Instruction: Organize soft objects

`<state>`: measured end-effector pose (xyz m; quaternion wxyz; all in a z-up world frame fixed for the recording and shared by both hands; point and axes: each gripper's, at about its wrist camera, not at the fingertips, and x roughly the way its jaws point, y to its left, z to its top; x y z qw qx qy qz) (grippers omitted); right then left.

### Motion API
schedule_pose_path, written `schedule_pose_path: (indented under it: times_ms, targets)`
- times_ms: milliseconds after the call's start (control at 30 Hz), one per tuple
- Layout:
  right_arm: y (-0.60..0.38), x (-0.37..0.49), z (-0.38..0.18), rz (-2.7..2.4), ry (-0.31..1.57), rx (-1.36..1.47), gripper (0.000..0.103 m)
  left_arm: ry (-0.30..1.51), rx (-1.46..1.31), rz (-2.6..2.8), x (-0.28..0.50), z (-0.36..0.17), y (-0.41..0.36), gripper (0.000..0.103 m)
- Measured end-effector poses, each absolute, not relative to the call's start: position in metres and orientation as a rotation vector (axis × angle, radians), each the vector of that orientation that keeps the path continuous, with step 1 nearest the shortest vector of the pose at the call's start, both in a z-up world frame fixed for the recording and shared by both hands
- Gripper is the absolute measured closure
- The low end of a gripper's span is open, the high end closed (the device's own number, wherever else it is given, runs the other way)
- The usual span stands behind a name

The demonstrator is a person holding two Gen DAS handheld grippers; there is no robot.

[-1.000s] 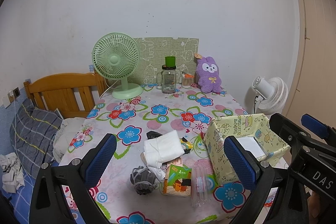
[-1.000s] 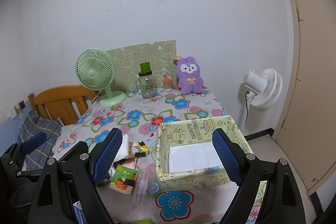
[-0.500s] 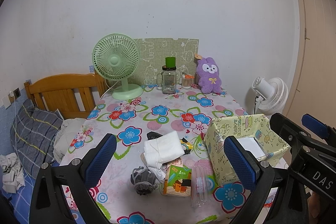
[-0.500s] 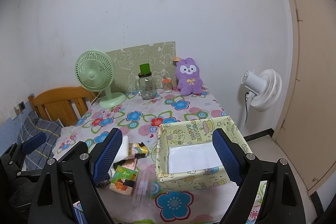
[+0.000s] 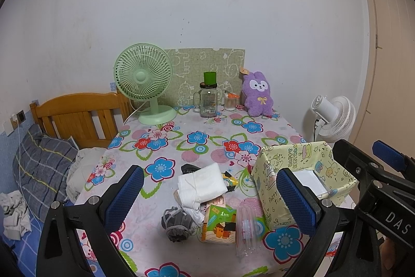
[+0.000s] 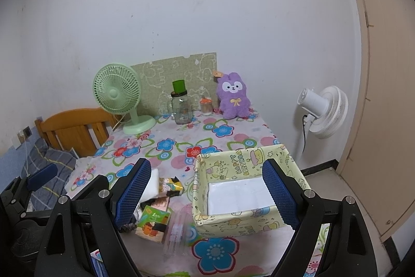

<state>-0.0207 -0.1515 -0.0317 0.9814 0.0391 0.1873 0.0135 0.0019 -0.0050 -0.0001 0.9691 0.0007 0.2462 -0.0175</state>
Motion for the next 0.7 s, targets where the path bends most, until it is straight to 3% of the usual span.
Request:
schedule_pose_path:
  times_ms: [700]
  targets:
    - [-0.1428,-0.0215,-0.0333,0.028,0.359,0.052,0.013,0.482,0.018,-0.028,0.0071,0.0036,-0.0051,0.001]
